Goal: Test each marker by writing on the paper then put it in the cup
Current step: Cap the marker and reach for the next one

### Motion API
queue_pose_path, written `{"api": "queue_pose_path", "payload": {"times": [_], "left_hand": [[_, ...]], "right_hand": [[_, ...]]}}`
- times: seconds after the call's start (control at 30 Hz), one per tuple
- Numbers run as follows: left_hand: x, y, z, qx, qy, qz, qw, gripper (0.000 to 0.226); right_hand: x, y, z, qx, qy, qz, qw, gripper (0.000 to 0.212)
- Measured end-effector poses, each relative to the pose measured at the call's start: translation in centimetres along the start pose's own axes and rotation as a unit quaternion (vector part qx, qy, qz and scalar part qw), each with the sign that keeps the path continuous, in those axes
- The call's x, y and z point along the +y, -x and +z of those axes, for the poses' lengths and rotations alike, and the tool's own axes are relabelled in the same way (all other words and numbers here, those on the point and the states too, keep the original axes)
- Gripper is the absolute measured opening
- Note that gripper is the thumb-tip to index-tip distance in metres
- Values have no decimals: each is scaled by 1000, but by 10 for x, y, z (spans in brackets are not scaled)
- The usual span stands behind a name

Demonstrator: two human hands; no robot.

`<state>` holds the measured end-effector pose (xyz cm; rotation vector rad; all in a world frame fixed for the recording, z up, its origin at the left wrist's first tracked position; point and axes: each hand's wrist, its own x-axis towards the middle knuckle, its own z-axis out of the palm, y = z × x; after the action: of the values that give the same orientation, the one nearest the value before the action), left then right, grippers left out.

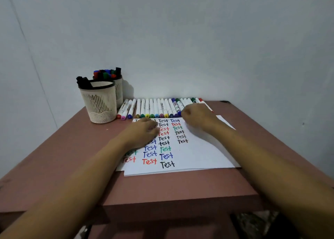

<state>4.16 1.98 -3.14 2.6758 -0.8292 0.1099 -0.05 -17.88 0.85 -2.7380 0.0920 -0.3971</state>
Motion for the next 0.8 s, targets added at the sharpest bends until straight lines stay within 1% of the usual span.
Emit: {"api": "queue_pose_path", "payload": {"times": [0.1, 0.17, 0.27, 0.4, 0.47, 0.53, 0.57, 0.6, 0.67, 0.7, 0.77, 0.8], "left_hand": [[-1, -1, -1, 2, -3, 2, 1000, 51], [-1, -2, -1, 1, -8, 0, 1000, 51], [0, -2, 0, 1, -8, 2, 1000, 51], [0, -3, -1, 2, -18, 5, 1000, 50], [0, -3, -1, 1, -19, 4, 1000, 49], [0, -4, -1, 1, -18, 4, 1000, 49], [1, -4, -2, 2, -19, 4, 1000, 49], [1, -4, -2, 2, -20, 5, 1000, 49], [2, -4, -3, 1, -20, 3, 1000, 48], [2, -3, -4, -1, -20, 2, 1000, 48], [2, -2, -3, 1, -18, 0, 1000, 46], [2, -2, -4, 6, -14, -2, 1000, 45]], "right_hand": [[20, -31, -13, 64, 10, 97, 993, 20], [39, -44, -14, 76, 16, 143, 987, 19], [63, -53, -11, 55, 27, 193, 979, 20], [71, -61, -5, 21, 56, 219, 974, 20], [70, -65, -3, 15, 57, 238, 969, 19], [69, -67, -1, 31, 37, 254, 966, 6], [71, -69, 1, 43, 21, 256, 965, 7], [72, -69, 2, 54, 5, 262, 964, 15], [76, -69, 7, 90, -36, 277, 956, 24], [76, -68, 9, 116, -70, 281, 950, 22], [74, -63, 10, 177, -135, 286, 932, 6], [71, -60, 9, 204, -154, 288, 923, 17]]}}
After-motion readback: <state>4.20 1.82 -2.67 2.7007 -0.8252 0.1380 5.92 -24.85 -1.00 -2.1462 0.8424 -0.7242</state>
